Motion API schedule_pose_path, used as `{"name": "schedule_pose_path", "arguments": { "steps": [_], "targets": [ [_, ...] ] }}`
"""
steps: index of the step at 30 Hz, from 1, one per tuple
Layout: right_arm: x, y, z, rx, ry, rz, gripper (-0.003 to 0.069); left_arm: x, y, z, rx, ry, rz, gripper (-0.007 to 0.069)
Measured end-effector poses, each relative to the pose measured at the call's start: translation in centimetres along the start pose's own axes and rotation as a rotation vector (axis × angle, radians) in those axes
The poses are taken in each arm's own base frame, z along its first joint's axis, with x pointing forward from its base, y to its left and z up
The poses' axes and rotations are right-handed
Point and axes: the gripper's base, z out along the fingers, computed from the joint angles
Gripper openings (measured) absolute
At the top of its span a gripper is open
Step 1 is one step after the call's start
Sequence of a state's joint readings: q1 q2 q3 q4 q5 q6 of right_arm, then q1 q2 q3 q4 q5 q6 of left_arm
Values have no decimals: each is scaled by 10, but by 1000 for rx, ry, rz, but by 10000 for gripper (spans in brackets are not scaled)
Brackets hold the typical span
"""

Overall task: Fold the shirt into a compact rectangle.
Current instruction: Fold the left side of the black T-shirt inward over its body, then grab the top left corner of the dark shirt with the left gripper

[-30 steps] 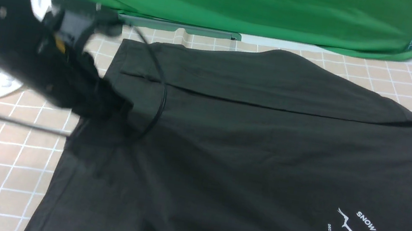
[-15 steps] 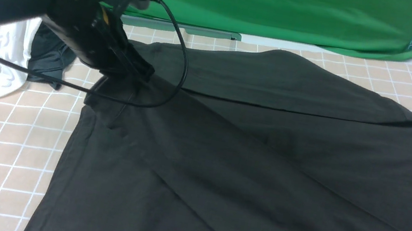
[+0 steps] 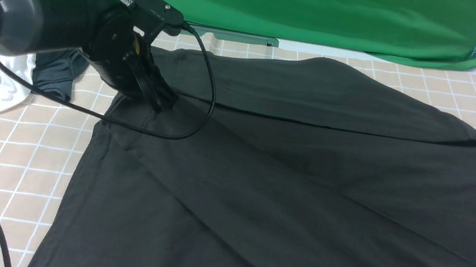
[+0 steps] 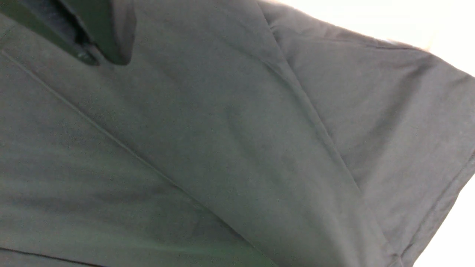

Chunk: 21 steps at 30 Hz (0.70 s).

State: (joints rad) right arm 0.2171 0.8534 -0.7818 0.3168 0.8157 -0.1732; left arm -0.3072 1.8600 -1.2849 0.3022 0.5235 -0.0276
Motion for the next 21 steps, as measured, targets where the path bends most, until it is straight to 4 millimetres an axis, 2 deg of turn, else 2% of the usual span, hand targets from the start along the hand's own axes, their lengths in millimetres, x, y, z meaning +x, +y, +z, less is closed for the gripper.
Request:
{"name": "schedule_pose_path", "arguments": {
  "steps": [3,7,8,9,10,13,14,17,20,21],
  "targets": [
    [0,0,0,0,0,0,54,-3,0,-1,-1,-22,-9,209],
    [0,0,0,0,1,0,60,-9,3,-2,-11,-10,-124,372],
    [0,0,0,0,1,0,60,-11,4,-3,-12,-13,-133,379],
    [0,0,0,0,1,0,66,-17,6,-1,-18,-13,-158,438],
    [0,0,0,0,1,0,68,-22,7,-1,-20,-20,-165,461],
    [0,0,0,0,-1,0,71,-31,9,2,-24,-30,-184,489],
    [0,0,0,1,-3,0,71,-39,10,7,-27,-36,-207,493],
    [0,0,0,1,-3,0,71,-49,17,19,-19,-31,-268,493],
    [0,0,0,1,-3,0,71,-51,24,35,8,-6,-347,492],
    [0,0,0,1,-3,0,71,-53,32,44,27,6,-412,491]
  ]
}}
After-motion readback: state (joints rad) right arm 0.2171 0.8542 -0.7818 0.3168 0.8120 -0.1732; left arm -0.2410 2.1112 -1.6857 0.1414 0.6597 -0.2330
